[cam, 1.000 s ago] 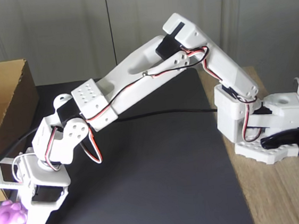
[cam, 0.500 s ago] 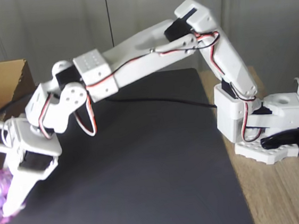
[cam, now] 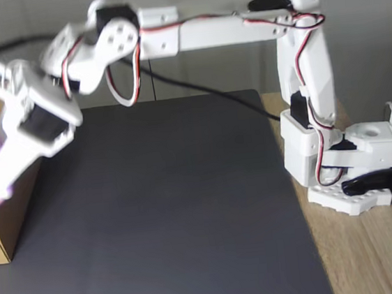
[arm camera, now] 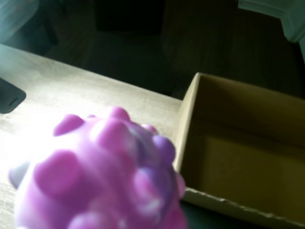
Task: Grasp a ball and put it in the box.
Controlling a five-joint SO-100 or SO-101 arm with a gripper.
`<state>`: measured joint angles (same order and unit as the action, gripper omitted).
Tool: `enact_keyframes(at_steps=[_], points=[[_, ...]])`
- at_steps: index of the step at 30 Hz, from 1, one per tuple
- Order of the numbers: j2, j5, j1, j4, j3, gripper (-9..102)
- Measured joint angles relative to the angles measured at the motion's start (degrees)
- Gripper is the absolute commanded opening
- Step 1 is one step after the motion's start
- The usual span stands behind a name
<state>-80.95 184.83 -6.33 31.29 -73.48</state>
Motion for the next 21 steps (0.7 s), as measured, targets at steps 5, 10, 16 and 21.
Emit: enact_keyframes(at_steps=[5,10,16,21], points=[[-3.3,0.3,4.3,0.0,0.1,19],[-3.3,1.4,9.6,-3.6,0.4,20],[4.5,1.5,13.2,-6.5,11.5,20],[17.5,1.5,14.9,-6.1,28.9,20]])
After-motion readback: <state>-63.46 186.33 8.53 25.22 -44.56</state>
